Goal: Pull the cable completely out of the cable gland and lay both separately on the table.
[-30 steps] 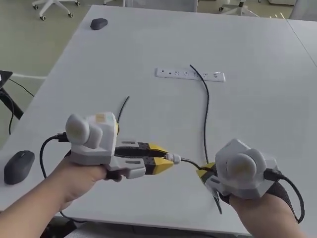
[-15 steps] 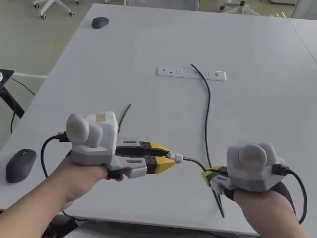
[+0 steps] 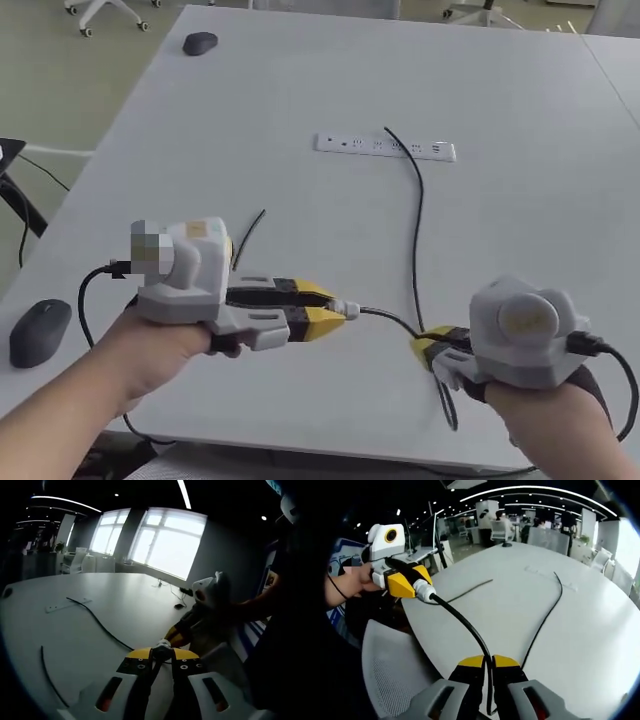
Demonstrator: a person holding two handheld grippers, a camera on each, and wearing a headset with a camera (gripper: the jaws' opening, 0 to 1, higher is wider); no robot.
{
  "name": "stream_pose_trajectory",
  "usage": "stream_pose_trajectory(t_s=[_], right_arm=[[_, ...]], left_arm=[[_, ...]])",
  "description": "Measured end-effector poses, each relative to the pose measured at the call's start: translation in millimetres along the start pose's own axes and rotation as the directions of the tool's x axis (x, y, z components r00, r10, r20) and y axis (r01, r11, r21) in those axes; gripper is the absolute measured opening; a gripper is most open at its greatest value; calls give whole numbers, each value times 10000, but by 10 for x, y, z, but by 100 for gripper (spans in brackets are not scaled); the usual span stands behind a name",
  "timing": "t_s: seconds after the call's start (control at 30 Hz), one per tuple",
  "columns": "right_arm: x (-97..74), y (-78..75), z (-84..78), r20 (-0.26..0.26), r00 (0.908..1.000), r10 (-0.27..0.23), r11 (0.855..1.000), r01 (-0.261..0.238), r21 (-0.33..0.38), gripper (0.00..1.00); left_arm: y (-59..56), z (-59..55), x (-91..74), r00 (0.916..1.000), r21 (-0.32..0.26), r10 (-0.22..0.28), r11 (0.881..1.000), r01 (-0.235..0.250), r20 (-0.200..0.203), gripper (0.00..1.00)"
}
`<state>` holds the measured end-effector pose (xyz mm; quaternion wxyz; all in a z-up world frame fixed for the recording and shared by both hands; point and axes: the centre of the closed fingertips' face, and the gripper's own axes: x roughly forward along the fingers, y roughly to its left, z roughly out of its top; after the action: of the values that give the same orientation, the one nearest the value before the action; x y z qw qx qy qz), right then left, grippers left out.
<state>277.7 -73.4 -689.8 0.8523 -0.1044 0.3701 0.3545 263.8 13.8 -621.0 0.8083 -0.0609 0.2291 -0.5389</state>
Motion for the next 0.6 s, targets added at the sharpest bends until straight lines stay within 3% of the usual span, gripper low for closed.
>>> stream_pose_trajectory(t_s=[0.17, 0.27, 0.33, 0.4, 0.53, 0.6], right_arm=[[-60, 27, 72, 77, 10000, 60, 9984, -55, -555, 2], [-130, 100, 186, 341, 9990, 291, 9969, -266, -734, 12], [-185, 182, 282, 437, 9972, 605, 9952, -569, -798, 18], [-242, 235, 466, 974, 9928, 697, 9943, -612, -879, 19], [-275, 356, 681, 1068, 9908, 827, 9804, -617, -1873, 21], [-263, 442, 757, 991, 9909, 908, 9606, -609, -2712, 20]], left_arm=[[29, 34, -28, 9999, 26, 79, 10000, -79, 89, 15], [13, 54, -28, 9999, 4, 29, 10000, -29, 126, 15], [9, 47, -25, 10000, 62, 10, 10000, -10, 92, 15], [5, 43, -26, 10000, 30, -1, 10000, 1, 92, 15], [-6, 46, -32, 9999, 27, -27, 10000, 27, 105, 15], [-6, 49, -37, 10000, 2, -36, 10000, 36, 89, 15]])
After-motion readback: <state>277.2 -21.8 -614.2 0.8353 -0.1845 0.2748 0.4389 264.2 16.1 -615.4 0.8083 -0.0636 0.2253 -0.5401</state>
